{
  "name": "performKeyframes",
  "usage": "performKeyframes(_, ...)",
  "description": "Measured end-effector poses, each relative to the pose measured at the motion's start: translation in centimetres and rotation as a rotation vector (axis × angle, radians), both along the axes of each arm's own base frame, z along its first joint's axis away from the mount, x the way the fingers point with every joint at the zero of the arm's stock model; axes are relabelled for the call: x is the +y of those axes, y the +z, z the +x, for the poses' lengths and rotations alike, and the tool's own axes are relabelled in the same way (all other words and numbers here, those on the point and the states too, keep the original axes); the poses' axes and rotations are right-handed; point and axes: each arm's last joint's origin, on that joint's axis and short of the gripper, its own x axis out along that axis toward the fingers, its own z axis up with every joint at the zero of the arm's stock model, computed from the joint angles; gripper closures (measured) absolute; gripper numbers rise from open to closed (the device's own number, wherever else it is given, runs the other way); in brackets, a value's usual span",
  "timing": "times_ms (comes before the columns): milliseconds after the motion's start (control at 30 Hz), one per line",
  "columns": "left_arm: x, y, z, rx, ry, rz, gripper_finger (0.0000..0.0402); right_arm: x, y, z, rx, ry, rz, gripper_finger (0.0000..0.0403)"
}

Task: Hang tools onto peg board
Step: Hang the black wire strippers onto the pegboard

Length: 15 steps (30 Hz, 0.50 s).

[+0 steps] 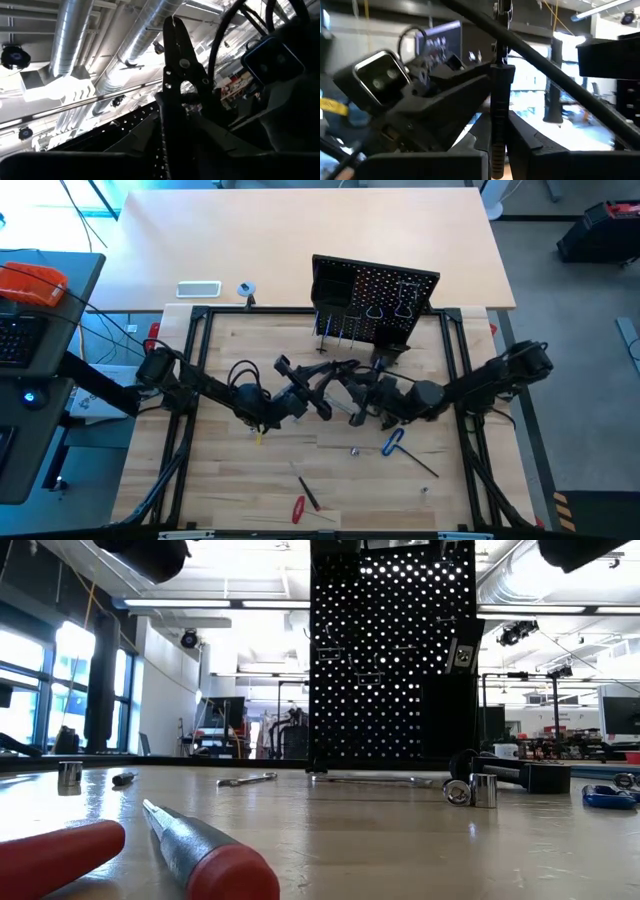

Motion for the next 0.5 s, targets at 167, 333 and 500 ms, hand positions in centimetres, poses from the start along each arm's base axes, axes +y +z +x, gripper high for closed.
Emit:
performKeyframes(167, 0.0, 0.0, 0.0, 0.0, 0.002, -0.003, 0.0299, 0.2, 1.7, -1.5, 0.026, -0.023, -0.013, 0.0381)
performKeyframes(333, -0.2, -0.1, 0.0, 0.01, 0.002, -0.004, 0.0298, 0.1, 3.1, -3.4, 0.106, -0.039, -0.006, 0.0381)
performKeyframes(500, -0.3, -0.3, 0.0, 0.038, 0.01, -0.004, 0.0297, -0.4, 4.3, -6.0, 0.175, -0.053, 0.05, 0.0381)
